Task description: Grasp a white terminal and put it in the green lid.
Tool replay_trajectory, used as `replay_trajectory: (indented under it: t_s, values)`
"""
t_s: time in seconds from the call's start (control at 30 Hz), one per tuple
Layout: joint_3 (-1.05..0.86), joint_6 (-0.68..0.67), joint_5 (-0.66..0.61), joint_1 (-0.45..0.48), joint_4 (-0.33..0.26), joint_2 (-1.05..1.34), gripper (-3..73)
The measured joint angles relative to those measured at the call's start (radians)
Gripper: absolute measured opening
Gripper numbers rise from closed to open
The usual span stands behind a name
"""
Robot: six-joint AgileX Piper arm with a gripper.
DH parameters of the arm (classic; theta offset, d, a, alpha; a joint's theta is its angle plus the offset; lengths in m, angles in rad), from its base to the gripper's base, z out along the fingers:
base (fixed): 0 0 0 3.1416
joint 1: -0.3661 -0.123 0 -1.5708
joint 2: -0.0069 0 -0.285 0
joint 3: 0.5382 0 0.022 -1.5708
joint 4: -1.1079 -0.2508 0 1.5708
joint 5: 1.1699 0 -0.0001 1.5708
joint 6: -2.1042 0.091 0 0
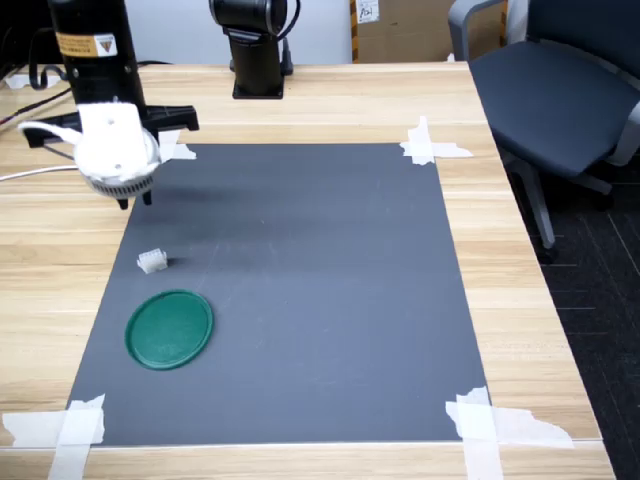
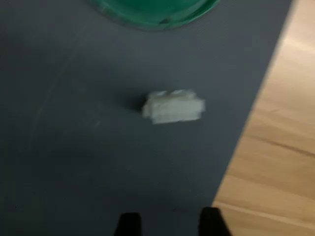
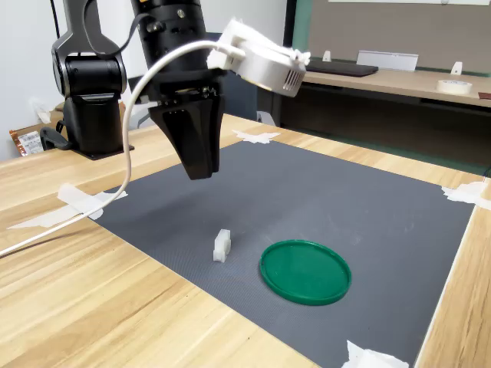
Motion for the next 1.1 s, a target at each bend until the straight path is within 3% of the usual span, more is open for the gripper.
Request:
replay_trajectory:
  t_s: [0.23, 0.37, 0.53, 0.9, 1.1]
  values:
    - [0.018, -0.155, -0.017, 0.000, 0.018, -0.055, 46.7]
    - [0.019, -0.197, 0.000, 0.000, 0.005, -0.074, 51.9]
    - [0.032, -0.204, 0.025, 0.000, -0.040, -0.077, 52.5]
    - [0.141, -0.136, -0.054, 0.000, -0.038, -0.127, 52.9]
    - [0.145, -0.163, -0.081, 0.000, -0.032, -0.170, 52.9]
